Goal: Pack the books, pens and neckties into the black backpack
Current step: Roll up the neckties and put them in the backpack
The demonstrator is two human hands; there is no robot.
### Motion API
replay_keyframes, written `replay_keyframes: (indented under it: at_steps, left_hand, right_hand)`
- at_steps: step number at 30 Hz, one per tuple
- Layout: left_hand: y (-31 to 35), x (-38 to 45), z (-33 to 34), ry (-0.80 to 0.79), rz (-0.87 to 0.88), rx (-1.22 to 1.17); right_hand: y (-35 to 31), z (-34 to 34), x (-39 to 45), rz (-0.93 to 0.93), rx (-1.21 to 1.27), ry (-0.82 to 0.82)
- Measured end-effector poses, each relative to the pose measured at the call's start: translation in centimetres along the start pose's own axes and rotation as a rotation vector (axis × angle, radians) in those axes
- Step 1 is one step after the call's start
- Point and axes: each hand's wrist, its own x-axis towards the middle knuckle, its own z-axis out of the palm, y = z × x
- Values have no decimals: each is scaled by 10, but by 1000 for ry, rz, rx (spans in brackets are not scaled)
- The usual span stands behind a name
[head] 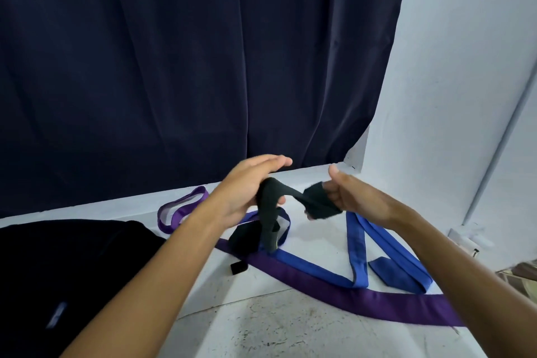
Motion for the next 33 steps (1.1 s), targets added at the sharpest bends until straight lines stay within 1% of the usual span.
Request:
replay_keyframes:
  at_steps: [3, 4, 6, 8, 9, 11, 13, 16, 20, 23, 28, 31, 33]
  left_hand:
    - [12, 9, -17, -71, -36, 256]
    - [13, 12, -23, -122, -22, 309]
    - [13, 16, -36, -290, 3, 381]
    - [7, 19, -46, -480, -10, 428]
    - [3, 19, -48, -534, -20, 446]
    - [-4, 21, -47, -554, 13, 476]
    - [-10, 22, -42, -499, 93, 453]
    - [-22, 28, -41, -395, 156, 296]
    - [-38, 33, -39, -395, 131, 143]
    - [-44, 34, -34, -368, 113, 29]
    - [-41, 39, -25, -407, 125, -213]
    - [-35, 42, -19, -393, 93, -394]
    - [-29, 43, -17, -355, 51, -445]
  right_hand:
    - [-3, 3, -7, 43, 29, -303]
    - [-3, 2, -10, 39, 55, -388]
    - [-3, -1, -12, 15, 173, -530]
    - [-1, -4, -13, -59, 275, -620]
    - [0, -6, -13, -107, 315, -658]
    - [2, -8, -13, -200, 407, -691]
    - [5, -10, -12, -264, 523, -702]
    - [1, -12, -9, -380, 670, -683]
    - [-15, -18, -8, -436, 942, -662]
    - [-33, -23, -7, -444, 1010, -604]
    - [-77, -28, -13, -474, 959, -274]
    - [-106, -29, -14, -519, 993, -161]
    - [-120, -29, -14, -528, 981, -68]
